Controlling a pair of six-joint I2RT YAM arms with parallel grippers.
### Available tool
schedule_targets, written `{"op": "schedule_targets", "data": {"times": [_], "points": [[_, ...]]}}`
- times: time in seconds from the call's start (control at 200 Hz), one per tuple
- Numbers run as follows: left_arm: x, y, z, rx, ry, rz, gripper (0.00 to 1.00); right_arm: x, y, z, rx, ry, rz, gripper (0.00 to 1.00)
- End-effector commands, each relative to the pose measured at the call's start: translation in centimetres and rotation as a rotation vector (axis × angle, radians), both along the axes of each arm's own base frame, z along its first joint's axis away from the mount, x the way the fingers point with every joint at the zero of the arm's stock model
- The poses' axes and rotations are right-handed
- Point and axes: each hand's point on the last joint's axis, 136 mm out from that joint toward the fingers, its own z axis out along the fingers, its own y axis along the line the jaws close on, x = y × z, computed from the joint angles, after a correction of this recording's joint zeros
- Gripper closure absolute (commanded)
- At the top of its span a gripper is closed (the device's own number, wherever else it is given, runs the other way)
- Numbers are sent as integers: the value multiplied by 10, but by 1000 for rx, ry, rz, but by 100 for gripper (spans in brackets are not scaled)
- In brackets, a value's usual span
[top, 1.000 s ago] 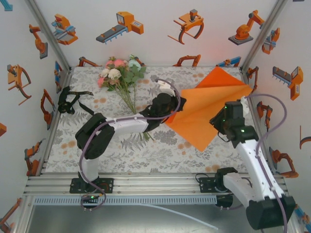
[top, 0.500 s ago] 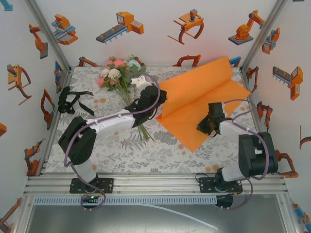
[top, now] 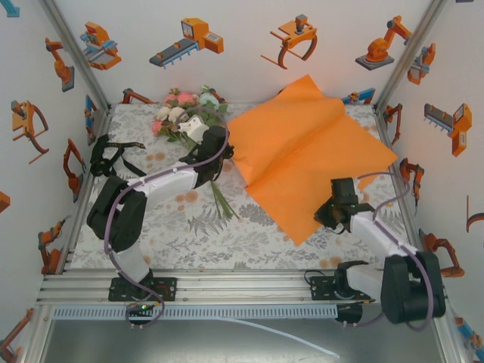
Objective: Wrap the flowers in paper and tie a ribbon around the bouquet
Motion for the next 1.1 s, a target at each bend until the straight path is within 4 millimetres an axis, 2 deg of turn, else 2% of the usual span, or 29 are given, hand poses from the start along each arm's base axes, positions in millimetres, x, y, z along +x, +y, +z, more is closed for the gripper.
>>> {"op": "schedule_targets", "data": {"times": [0.0,0.075,0.135,0.18,0.245,0.31,0.365,0.441,0.516,0.621,0.681,0.786,0.861,0.931,1.091], "points": [[8,16,-24,102,67,61,100,-35,-13,-9,-40,78,-41,100],[10,25,-41,141,103,92,100,-39,-14,-3,-41,61,-39,100],[12,33,-43,180,92,109,97,-38,-15,7,-56,48,-26,100],[15,35,-40,217,66,100,95,-30,-14,21,-67,22,0,100],[21,35,-29,270,16,75,89,-8,0,45,-38,-59,91,100],[27,37,-15,336,-26,61,72,16,22,61,31,-128,186,96],[31,42,-6,395,-35,69,59,33,37,64,71,-138,247,91],[32,45,9,458,-72,55,46,53,40,60,47,-98,262,89],[28,39,30,484,-122,-10,37,68,31,48,-17,-52,234,88],[10,12,53,452,-150,-222,30,78,17,26,-93,17,191,88],[-4,-13,55,407,-135,-370,28,77,19,12,-78,59,182,88],[-32,-72,42,330,-114,-644,27,64,24,-7,-21,111,163,86],[-45,-107,25,353,-108,-747,26,52,27,-15,13,126,145,85],[-45,-127,6,429,-82,-760,25,39,25,-18,30,138,118,85],[-16,-134,-39,476,8,-693,24,10,28,-21,98,133,63,84]]}}
